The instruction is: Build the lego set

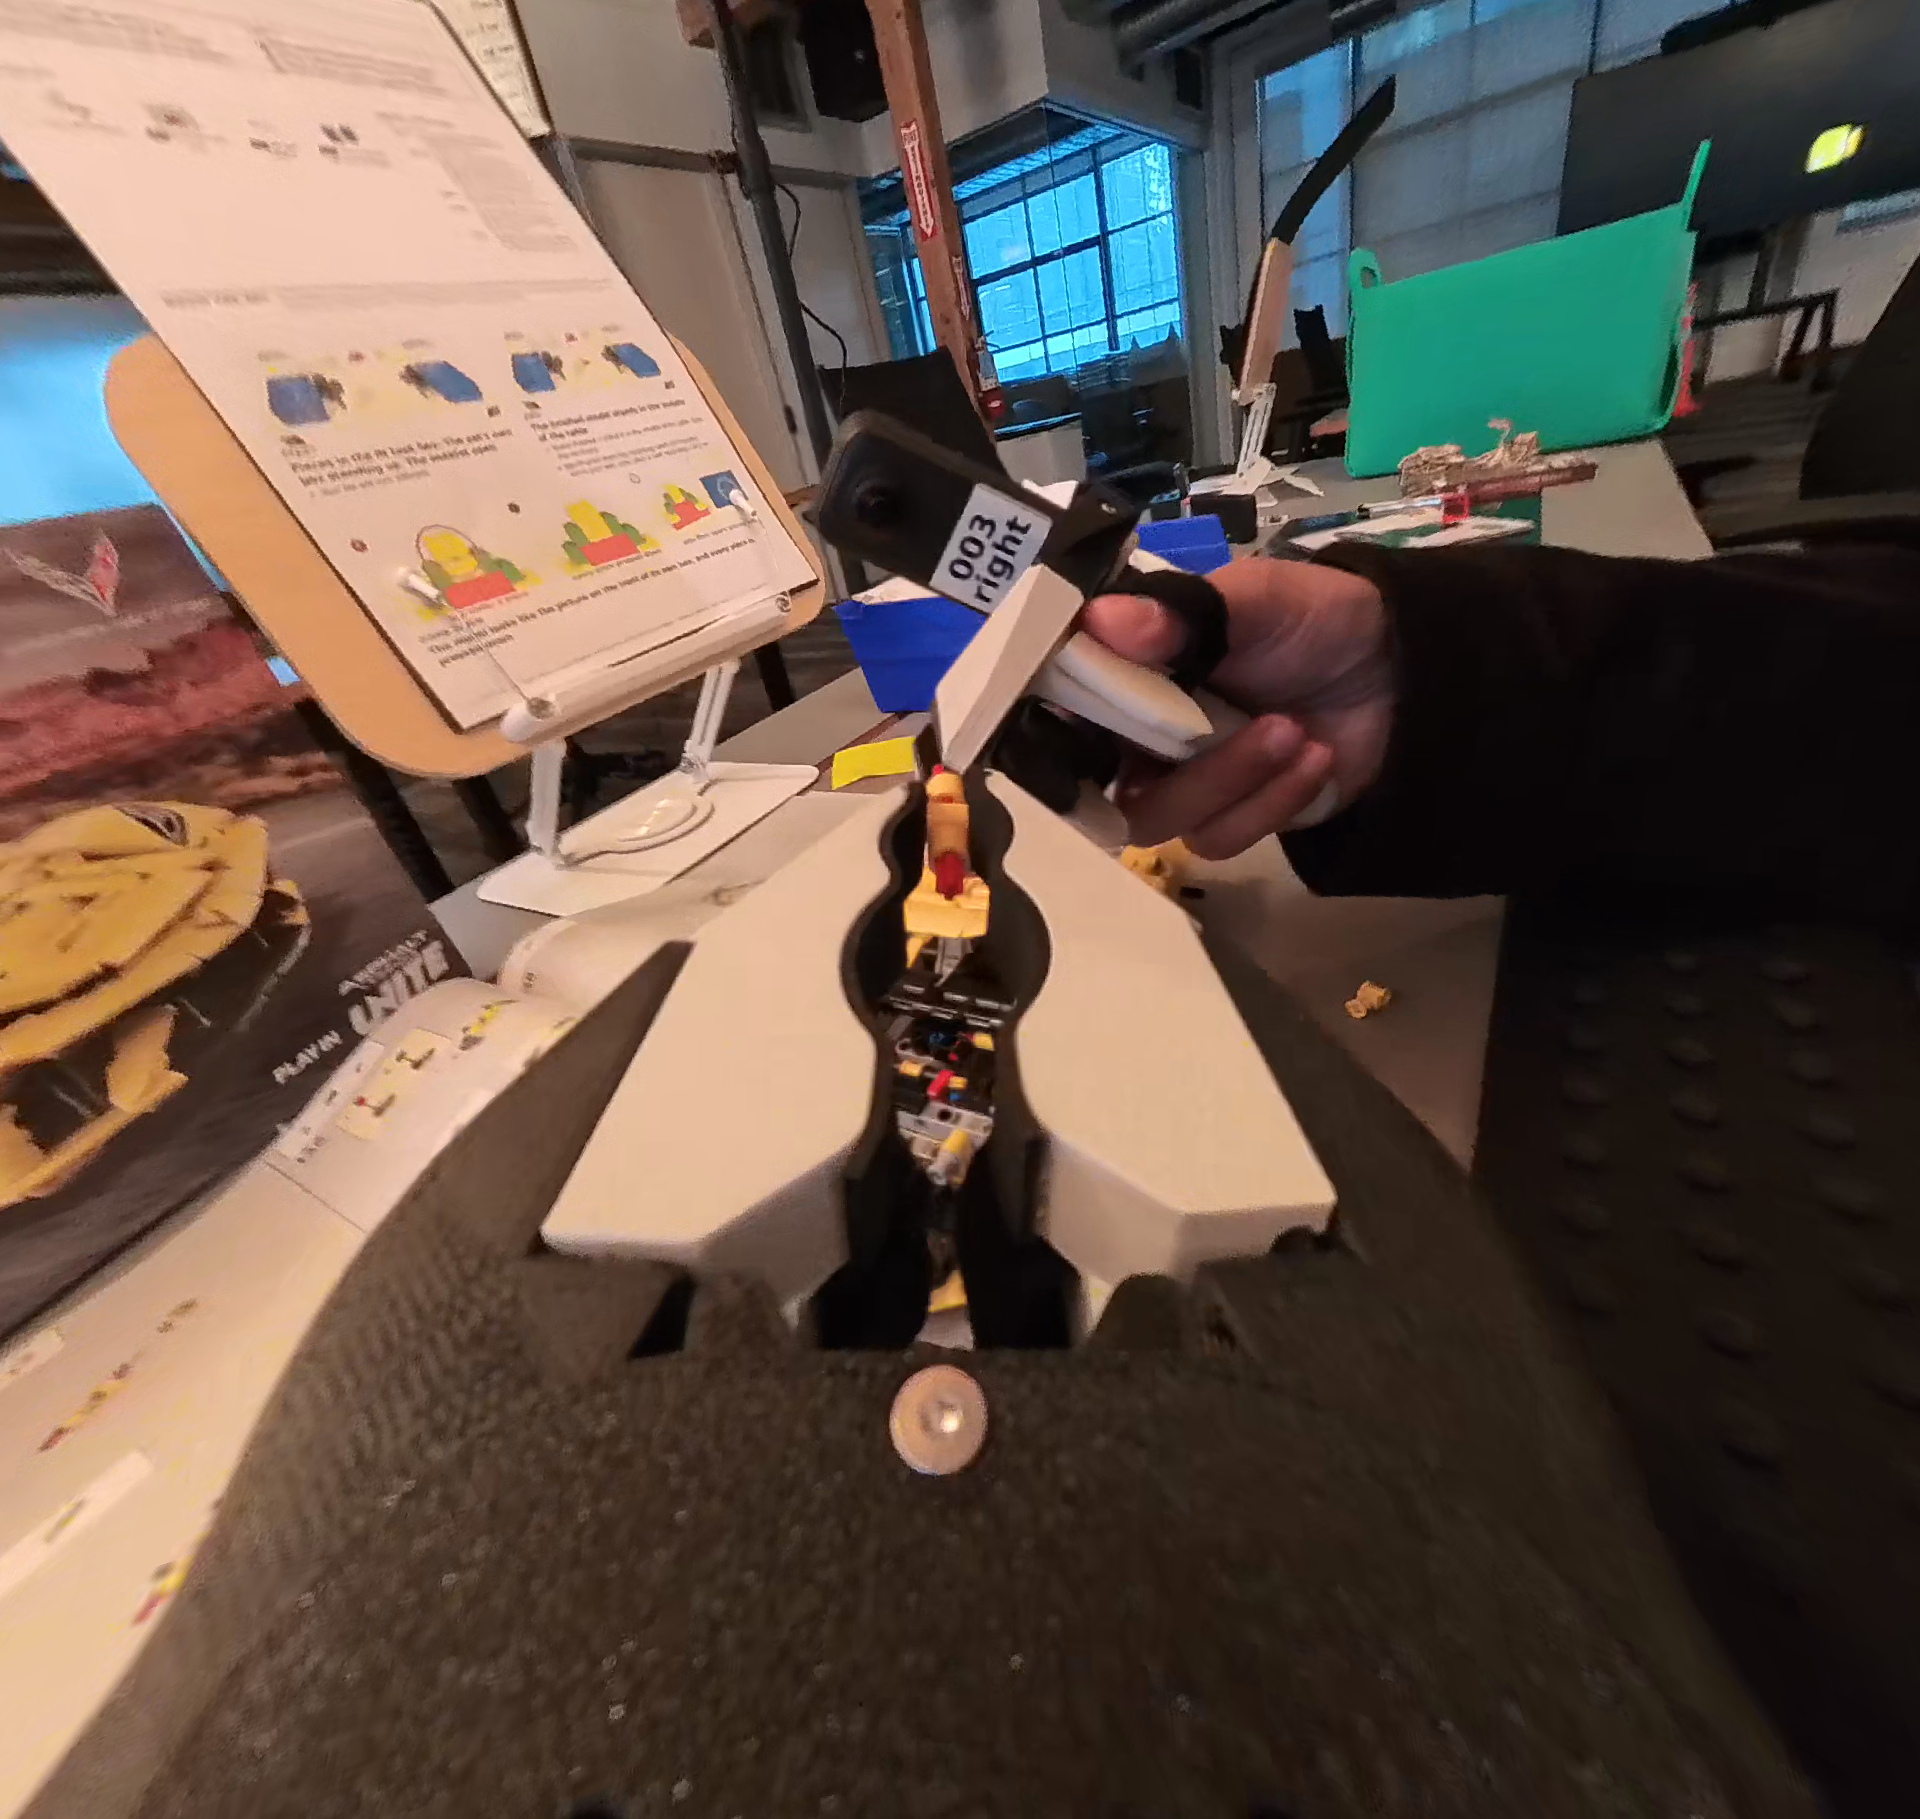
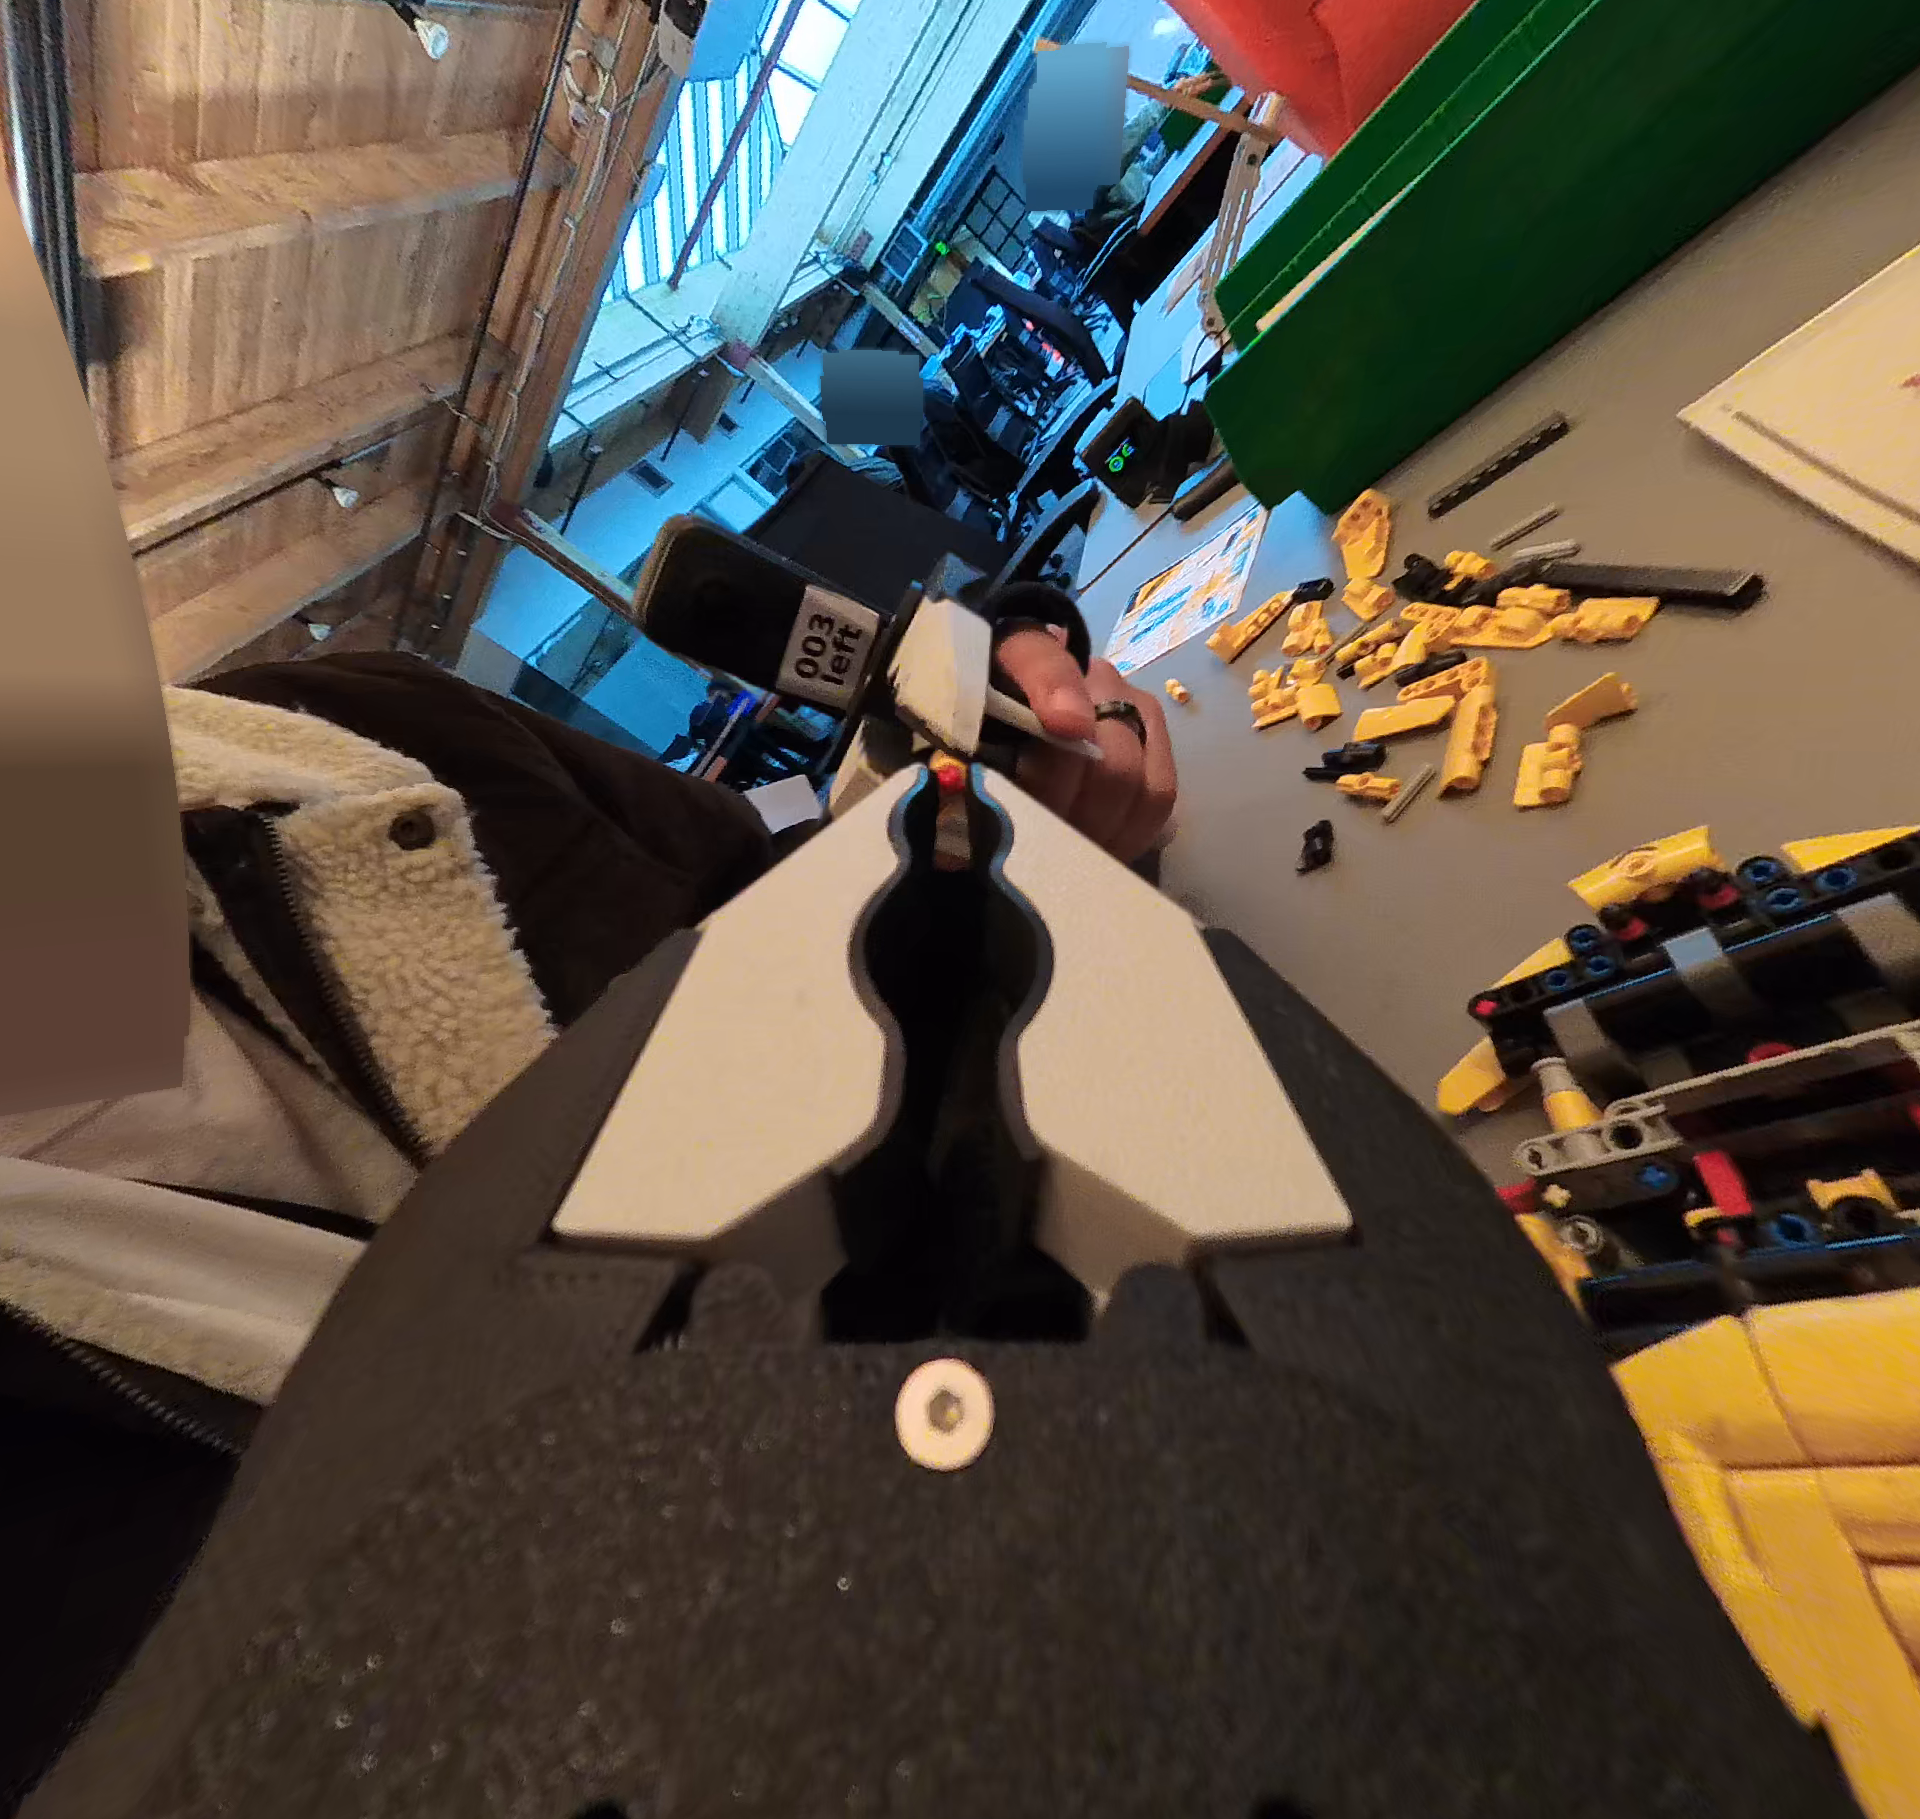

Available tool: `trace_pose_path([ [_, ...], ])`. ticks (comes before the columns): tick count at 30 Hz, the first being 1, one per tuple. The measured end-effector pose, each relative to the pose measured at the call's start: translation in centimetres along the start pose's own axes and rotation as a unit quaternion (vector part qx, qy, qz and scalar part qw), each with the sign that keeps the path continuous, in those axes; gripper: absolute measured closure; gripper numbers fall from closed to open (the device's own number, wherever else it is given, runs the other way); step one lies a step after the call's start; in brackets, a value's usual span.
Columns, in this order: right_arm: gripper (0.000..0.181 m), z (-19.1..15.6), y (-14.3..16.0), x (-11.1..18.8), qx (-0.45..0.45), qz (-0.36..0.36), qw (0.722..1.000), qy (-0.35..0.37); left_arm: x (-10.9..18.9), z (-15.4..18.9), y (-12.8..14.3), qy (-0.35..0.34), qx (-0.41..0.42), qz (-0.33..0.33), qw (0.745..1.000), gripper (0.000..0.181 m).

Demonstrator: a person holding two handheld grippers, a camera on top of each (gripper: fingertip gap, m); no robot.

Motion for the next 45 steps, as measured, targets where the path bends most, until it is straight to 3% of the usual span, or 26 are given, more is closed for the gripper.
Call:
trace_pose_path([
  [2, 0.167, 0.1, -0.4, 0.6, 0.031, 0.012, 0.999, 0.033, 0.1, -0.4, -0.1, -0.005, 0.022, 0.002, 1.0, 0.174],
  [4, 0.169, -0.3, -1.1, 1.7, 0.084, 0.039, 0.993, 0.065, 0.3, -1.0, -0.1, -0.014, 0.047, 0.004, 0.999, 0.174],
  [8, 0.163, -1.0, -2.1, 3.1, 0.206, 0.091, 0.96, 0.164, 0.7, -2.4, 0.3, -0.039, 0.091, 0.0, 0.995, 0.174],
  [11, 0.152, -0.1, -1.5, 2.4, 0.258, 0.028, 0.933, 0.25, 0.8, -3.2, 1.0, -0.063, 0.109, -0.02, 0.992, 0.174],
  [14, 0.145, -0.2, -1.3, 1.8, 0.287, -0.001, 0.924, 0.254, 0.8, -3.5, 1.4, -0.072, 0.117, -0.036, 0.99, 0.174],
  [19, 0.152, -2.9, -0.6, 5.2, 0.389, -0.092, 0.87, 0.287, 0.7, -3.3, 1.5, -0.054, 0.132, -0.037, 0.989, 0.174],
  [24, 0.153, -3.8, 7.1, 10.7, 0.336, -0.253, 0.871, 0.255, 0.2, -2.4, 1.5, -0.003, 0.147, -0.041, 0.988, 0.174],
  [27, 0.153, -2.9, 11.0, 11.8, 0.252, -0.255, 0.894, 0.269, -0.3, -1.8, 1.8, 0.012, 0.14, -0.057, 0.988, 0.174],
  [30, 0.151, -2.9, 13.5, 10.9, 0.251, -0.252, 0.885, 0.3, -0.5, -1.5, 2.0, 0.019, 0.137, -0.067, 0.988, 0.174],
  [35, 0.156, -3.1, 14.4, 10.5, 0.266, -0.253, 0.868, 0.334, -0.7, -1.3, 2.2, 0.03, 0.147, -0.075, 0.986, 0.174],
  [41, 0.168, -2.5, 15.0, 10.2, 0.273, -0.272, 0.865, 0.323, -1.0, -0.6, 2.1, 0.061, 0.144, -0.072, 0.985, 0.174],
  [45, 0.166, -2.4, 15.1, 10.1, 0.278, -0.276, 0.862, 0.32, -0.9, -0.5, 2.0, 0.063, 0.146, -0.069, 0.985, 0.174],
])
Point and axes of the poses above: each gripper's, where its closed fingertips meet, x back along the fingers, y out of its underside, z = x × y across the jaws, the point moved 9 cm from there along x, back along the fingers, and after that the axes turned 5 degrees about x, right-handed, at the moved point
